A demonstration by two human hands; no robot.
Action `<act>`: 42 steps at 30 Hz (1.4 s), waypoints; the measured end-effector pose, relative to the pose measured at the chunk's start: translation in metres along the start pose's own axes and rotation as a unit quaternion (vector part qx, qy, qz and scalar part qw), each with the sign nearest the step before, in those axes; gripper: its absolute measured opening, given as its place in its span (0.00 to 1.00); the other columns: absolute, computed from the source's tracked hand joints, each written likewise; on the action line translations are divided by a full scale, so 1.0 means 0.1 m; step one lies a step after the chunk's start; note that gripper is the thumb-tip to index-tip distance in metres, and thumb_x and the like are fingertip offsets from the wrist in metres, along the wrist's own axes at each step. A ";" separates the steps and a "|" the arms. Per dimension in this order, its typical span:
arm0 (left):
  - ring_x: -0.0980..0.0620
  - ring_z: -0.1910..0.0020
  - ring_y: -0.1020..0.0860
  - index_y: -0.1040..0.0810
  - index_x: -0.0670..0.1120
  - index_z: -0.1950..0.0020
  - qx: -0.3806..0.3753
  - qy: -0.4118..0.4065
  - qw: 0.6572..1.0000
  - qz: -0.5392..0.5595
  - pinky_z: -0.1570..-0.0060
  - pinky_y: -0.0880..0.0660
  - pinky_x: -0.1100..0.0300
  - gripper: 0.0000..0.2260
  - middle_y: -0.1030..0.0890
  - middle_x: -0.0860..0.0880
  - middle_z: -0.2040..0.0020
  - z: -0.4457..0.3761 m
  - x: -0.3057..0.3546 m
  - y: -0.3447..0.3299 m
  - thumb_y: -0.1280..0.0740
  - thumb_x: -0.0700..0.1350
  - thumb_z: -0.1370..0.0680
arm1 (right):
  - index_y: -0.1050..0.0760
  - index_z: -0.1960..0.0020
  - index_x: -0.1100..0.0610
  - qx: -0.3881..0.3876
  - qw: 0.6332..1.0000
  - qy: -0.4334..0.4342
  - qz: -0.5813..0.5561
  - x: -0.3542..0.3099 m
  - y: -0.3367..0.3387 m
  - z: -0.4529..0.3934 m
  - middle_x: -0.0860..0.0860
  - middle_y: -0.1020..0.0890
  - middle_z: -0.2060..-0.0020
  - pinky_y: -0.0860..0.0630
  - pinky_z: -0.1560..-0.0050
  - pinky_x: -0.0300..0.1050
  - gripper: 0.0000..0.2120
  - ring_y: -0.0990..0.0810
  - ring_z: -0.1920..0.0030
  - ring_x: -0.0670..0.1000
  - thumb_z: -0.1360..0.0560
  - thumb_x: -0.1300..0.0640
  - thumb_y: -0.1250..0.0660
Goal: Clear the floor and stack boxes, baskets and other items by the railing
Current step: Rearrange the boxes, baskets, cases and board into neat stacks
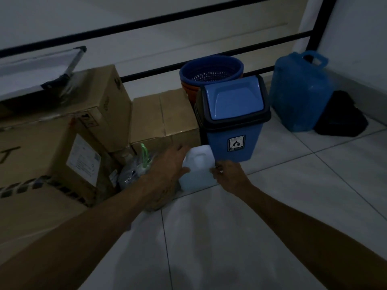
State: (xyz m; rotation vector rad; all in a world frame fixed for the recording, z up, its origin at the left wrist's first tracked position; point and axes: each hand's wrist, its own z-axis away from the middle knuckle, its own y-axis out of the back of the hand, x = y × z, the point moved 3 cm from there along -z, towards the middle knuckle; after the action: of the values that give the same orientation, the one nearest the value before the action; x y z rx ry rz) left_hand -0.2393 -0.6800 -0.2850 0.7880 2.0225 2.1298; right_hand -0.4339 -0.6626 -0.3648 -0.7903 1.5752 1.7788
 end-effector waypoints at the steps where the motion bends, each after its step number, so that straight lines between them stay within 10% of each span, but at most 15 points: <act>1: 0.40 0.32 0.29 0.34 0.39 0.25 -0.002 0.003 1.000 -0.001 0.37 0.34 0.53 0.30 0.29 0.38 0.29 -0.01 -0.02 0.02 0.27 0.45 0.23 | 0.20 0.45 0.64 -0.002 1.000 -0.008 0.006 0.00 -0.03 -0.03 0.59 0.16 0.53 0.22 0.53 0.46 0.14 0.18 0.54 0.56 0.19 0.52 0.35; 15: 0.34 0.38 0.24 0.31 0.34 0.28 0.008 -0.012 0.998 -0.059 0.42 0.26 0.48 0.33 0.26 0.34 0.35 -0.03 0.05 0.11 0.22 0.40 0.30 | 0.24 0.37 0.65 -0.085 0.991 -0.037 0.094 -0.13 0.04 -0.03 0.61 0.20 0.42 0.27 0.38 0.49 0.22 0.23 0.39 0.60 0.17 0.46 0.39; 21: 0.47 0.44 0.23 0.25 0.44 0.35 -0.009 0.020 0.993 -0.116 0.46 0.26 0.54 0.25 0.22 0.44 0.39 -0.17 0.36 0.39 0.32 0.60 0.23 | 0.19 0.43 0.62 -0.089 0.995 -0.028 0.026 -0.12 0.57 0.28 0.58 0.16 0.50 0.19 0.51 0.44 0.14 0.16 0.52 0.54 0.19 0.52 0.34; 24: 0.54 0.53 0.21 0.18 0.47 0.46 -0.005 -0.052 0.998 -0.046 0.52 0.23 0.58 0.16 0.17 0.50 0.49 -0.30 0.96 0.62 0.31 0.58 0.23 | 0.19 0.45 0.63 -0.041 0.998 -0.051 0.007 -0.07 1.08 0.46 0.58 0.16 0.53 0.25 0.67 0.31 0.10 0.16 0.58 0.52 0.19 0.58 0.34; 31: 0.57 0.63 0.17 0.15 0.45 0.54 -0.032 -0.162 0.975 0.150 0.57 0.19 0.62 0.11 0.15 0.51 0.62 -0.80 2.17 0.94 0.29 0.52 0.23 | 0.20 0.46 0.60 0.125 0.983 -0.108 0.078 -0.02 2.42 0.84 0.54 0.15 0.56 0.18 0.61 0.41 0.11 0.14 0.59 0.49 0.17 0.58 0.40; 42: 0.45 0.52 0.14 0.20 0.35 0.44 -0.123 -0.007 0.920 0.372 0.49 0.17 0.50 0.12 0.15 0.39 0.53 -1.66 2.76 1.10 0.32 0.44 0.19 | 0.19 0.47 0.65 0.193 0.958 -0.140 0.161 -0.39 3.87 0.32 0.58 0.14 0.57 0.16 0.51 0.52 0.12 0.14 0.55 0.56 0.20 0.56 0.35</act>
State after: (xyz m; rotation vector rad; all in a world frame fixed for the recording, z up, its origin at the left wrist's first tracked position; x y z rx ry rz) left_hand -0.5183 -0.7274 -0.0954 1.7199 1.5248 2.6381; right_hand -0.7121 -0.6678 -0.0917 -0.0951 1.8460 1.6272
